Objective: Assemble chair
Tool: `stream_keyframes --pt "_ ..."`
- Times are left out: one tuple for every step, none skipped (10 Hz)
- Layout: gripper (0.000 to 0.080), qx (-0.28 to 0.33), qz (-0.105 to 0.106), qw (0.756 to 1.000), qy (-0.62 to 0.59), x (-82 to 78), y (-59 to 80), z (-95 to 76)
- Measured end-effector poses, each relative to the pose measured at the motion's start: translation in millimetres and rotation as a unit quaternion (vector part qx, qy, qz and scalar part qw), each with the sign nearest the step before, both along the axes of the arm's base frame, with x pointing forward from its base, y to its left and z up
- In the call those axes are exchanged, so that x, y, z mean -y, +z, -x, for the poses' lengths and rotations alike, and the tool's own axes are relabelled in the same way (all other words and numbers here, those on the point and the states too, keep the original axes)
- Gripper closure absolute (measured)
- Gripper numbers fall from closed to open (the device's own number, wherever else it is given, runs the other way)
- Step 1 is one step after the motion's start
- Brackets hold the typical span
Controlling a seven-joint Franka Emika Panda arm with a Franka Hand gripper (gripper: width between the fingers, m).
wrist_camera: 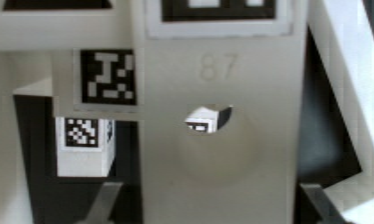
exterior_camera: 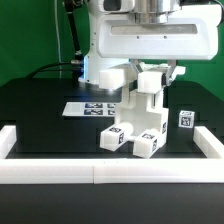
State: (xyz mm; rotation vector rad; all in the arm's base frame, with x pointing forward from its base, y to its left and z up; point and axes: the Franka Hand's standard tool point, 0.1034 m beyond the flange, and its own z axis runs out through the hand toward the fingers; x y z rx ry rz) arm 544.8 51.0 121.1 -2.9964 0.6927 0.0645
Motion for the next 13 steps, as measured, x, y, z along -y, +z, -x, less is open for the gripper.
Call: stream_keyframes --pt "0.0509 -0.001 0.000 1.000 -0.009 0.0 -0.6 0.2" --pt "0.0509 -0.003 0.001 1.000 -0.015 0.0 -1.2 0.5" --pt "0.0509 -0.005 0.001 1.000 -0.020 -0.3 -1.4 1.0" --pt "0.0509 -0.005 0.001 1.000 -0.019 -0.2 -1.4 0.9" --pt "0.0509 -0.005 0.001 1.000 -0.019 -0.3 -1.4 0.9" --pt "0.0509 -0.005 0.001 1.000 -0.019 -0.3 -1.4 0.9" --pt "0.0509 -0.005 0.001 1.000 -0.019 -0.3 -1.4 0.9" --pt "0.0509 -0.006 0.001 1.000 -0.025 -1.0 -1.2 1.3" --pt "0.0509 -0.010 0.001 0.999 -0.037 -4.1 -1.1 2.8" --pt "0.0509 -0.010 0.001 0.999 -0.043 -6.7 -0.4 2.9" --pt "0.0509 -0.010 0.001 0.999 -0.044 -7.1 -0.4 2.9" --pt "0.0509 -0.010 0.001 0.999 -0.043 -6.9 -0.9 3.1" --pt "0.0509 -0.011 0.001 0.999 -0.043 -6.9 -1.6 3.4"
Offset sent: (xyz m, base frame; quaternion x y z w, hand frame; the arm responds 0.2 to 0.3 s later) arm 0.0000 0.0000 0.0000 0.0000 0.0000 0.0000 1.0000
